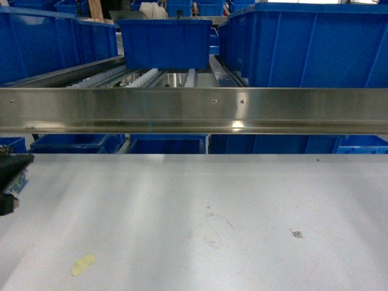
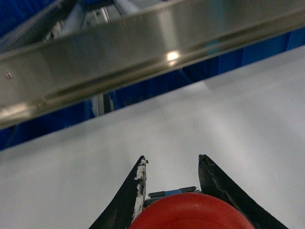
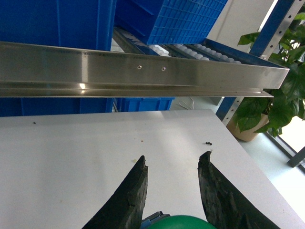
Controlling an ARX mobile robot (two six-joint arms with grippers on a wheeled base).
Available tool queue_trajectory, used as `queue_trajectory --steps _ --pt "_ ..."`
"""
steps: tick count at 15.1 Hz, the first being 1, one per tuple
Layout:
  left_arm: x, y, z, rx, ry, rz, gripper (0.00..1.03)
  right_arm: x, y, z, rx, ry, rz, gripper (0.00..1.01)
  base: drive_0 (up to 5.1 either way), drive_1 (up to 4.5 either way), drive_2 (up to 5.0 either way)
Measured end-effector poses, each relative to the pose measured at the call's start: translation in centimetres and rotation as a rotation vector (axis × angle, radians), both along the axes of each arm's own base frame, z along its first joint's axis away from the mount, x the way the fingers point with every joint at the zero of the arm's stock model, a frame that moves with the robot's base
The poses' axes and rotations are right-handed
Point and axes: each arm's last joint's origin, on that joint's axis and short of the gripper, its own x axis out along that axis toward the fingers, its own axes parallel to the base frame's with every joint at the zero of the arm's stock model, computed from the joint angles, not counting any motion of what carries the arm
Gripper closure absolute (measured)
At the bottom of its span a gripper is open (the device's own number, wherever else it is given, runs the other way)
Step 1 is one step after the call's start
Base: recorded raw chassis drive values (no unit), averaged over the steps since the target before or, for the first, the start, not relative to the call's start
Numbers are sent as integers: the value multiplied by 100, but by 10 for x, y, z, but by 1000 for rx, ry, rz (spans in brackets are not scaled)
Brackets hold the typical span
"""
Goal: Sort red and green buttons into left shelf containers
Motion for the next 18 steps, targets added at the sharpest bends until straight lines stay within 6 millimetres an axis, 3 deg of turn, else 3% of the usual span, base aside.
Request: queue_trajectory --steps 1,2,3,4,7,14,18 --pt "-7 -2 22 -9 -68 -11 75 0 0 0 0 0 0 72 0 0 0" --pt "-23 -12 60 -36 -196 -42 75 0 0 0 0 0 0 72 0 0 0" --pt "-41 -22 77 -61 -239 -76 75 0 0 0 0 0 0 72 0 0 0" --pt "-45 -22 83 -61 -259 -71 75 0 0 0 0 0 0 72 0 0 0" --pt "-46 -16 82 -73 -243 -29 75 0 0 0 0 0 0 72 0 0 0" --pt "-45 -17 81 -77 -241 -37 75 0 0 0 -1 -1 -4 72 -414 -16 440" --pt "-46 -17 82 -76 -245 -35 75 0 0 0 -1 0 -4 72 -493 202 278"
